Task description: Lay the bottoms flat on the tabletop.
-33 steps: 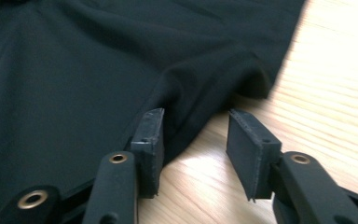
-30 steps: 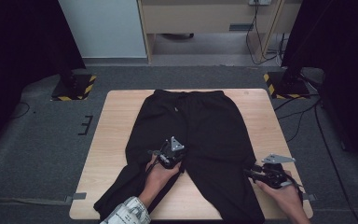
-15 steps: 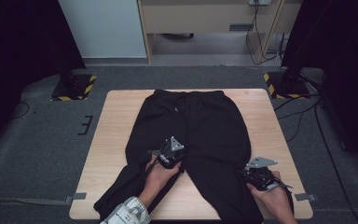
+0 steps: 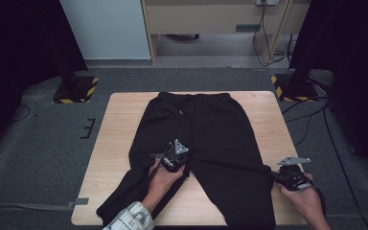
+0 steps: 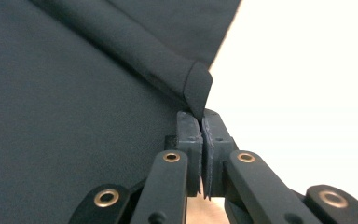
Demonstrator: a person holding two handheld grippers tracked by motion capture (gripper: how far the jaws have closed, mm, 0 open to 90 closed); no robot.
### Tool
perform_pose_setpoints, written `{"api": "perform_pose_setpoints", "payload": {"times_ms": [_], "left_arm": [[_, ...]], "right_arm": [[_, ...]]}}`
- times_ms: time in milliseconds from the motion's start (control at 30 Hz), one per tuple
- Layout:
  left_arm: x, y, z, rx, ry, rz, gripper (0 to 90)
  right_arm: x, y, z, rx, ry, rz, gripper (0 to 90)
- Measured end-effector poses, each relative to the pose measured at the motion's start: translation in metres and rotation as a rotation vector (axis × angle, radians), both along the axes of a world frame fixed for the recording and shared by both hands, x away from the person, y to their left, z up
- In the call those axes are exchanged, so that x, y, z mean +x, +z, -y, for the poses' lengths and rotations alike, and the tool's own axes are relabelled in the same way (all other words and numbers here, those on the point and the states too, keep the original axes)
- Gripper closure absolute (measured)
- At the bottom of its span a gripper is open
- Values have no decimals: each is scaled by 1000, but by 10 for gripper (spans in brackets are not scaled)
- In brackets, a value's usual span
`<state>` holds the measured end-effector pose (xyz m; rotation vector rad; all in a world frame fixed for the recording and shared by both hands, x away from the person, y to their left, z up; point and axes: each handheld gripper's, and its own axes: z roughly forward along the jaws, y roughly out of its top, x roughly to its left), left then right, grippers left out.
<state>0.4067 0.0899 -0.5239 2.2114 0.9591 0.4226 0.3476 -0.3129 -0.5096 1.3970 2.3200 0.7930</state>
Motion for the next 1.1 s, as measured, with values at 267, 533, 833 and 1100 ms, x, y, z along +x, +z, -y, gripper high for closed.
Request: {"api": "perform_pose_setpoints", "payload": {"times_ms": [267,533,833,1100], "left_arm": [[-5,2,-1,-20,-54,-32,801],[-14,2,8,-11,-84,-10,605],[-14,6,2,-38,-37,39,402],[-29,22,-15,-41,-43,78,346]], "right_arm": [[7,2,-15,34,15,32,761],[-1,-8,-12,109,-19,27,429],[-19,-10,-29,-5,-21,27,402],[-35,-8,-40,-3,14,54,288]]}}
